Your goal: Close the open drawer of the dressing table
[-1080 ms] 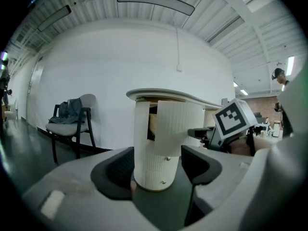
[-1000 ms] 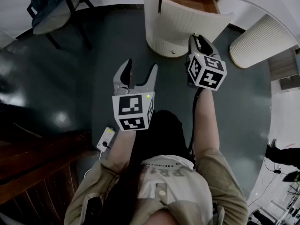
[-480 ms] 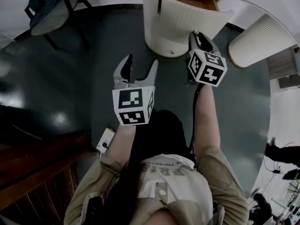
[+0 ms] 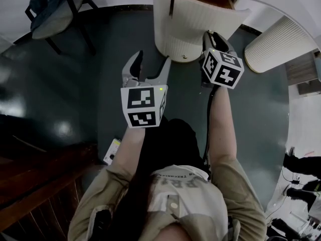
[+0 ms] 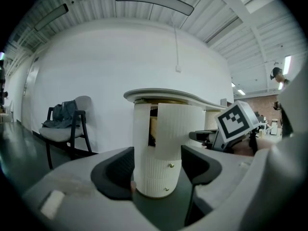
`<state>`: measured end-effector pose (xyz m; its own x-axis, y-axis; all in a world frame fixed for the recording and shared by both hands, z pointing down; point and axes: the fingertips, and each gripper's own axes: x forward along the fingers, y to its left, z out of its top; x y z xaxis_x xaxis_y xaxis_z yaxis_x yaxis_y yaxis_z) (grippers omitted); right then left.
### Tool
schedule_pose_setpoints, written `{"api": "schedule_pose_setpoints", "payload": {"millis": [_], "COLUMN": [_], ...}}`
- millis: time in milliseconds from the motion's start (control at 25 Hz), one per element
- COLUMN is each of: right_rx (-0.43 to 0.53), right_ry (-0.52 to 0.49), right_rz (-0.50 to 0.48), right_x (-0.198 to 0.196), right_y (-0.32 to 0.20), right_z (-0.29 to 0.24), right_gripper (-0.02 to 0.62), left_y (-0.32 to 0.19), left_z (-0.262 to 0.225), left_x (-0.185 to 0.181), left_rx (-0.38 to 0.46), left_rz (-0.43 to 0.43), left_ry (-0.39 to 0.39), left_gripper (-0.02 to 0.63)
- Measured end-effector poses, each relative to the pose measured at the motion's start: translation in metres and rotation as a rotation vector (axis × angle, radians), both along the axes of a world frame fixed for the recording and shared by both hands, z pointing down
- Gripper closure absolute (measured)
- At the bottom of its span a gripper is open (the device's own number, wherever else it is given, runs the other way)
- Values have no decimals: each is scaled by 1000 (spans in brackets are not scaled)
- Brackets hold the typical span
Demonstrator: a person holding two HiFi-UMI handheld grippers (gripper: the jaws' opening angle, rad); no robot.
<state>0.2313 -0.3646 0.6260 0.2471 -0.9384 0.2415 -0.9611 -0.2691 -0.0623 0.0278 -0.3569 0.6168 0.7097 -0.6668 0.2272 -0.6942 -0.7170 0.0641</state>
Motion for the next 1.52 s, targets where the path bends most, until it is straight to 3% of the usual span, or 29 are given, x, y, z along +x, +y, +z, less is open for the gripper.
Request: {"api": "schedule_pose_setpoints", "payload": {"millis": [1520], "right_rx": [5], "right_ry": [-12], "right_rz": [20], "right_x": [23], "right_y": [-49], "right_z": [0], "right_gripper": [483], "left_y": [-31], "left_z": [8], "left_x": [21], "left_rx": [18], "left_rz": [61], "left_ry": [-22], "left_gripper": [287]}}
